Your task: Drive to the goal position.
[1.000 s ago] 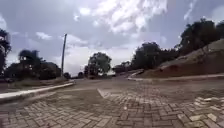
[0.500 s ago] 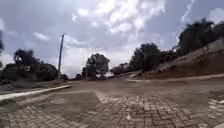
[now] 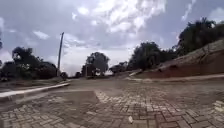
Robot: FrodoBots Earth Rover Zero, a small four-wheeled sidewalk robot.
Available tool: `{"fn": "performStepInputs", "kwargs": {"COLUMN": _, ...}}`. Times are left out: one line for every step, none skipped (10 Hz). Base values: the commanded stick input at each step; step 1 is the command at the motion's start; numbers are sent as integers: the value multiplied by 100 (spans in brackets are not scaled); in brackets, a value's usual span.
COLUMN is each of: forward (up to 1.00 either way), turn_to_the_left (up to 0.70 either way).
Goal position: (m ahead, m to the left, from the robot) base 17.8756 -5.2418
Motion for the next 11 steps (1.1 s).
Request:
{"fn": "performStepInputs", "kwargs": {"forward": 70, "turn_to_the_left": 0}}
{"fn": "performStepInputs", "kwargs": {"forward": 70, "turn_to_the_left": 0}}
{"fn": "performStepInputs", "kwargs": {"forward": 70, "turn_to_the_left": 0}}
{"fn": "performStepInputs", "kwargs": {"forward": 70, "turn_to_the_left": 0}}
{"fn": "performStepInputs", "kwargs": {"forward": 70, "turn_to_the_left": 0}}
{"fn": "performStepInputs", "kwargs": {"forward": 70, "turn_to_the_left": 0}}
{"fn": "performStepInputs", "kwargs": {"forward": 70, "turn_to_the_left": 0}}
{"fn": "performStepInputs", "kwargs": {"forward": 70, "turn_to_the_left": 0}}
{"fn": "performStepInputs", "kwargs": {"forward": 70, "turn_to_the_left": 0}}
{"fn": "performStepInputs", "kwargs": {"forward": 70, "turn_to_the_left": 0}}
{"fn": "performStepInputs", "kwargs": {"forward": 70, "turn_to_the_left": 0}}
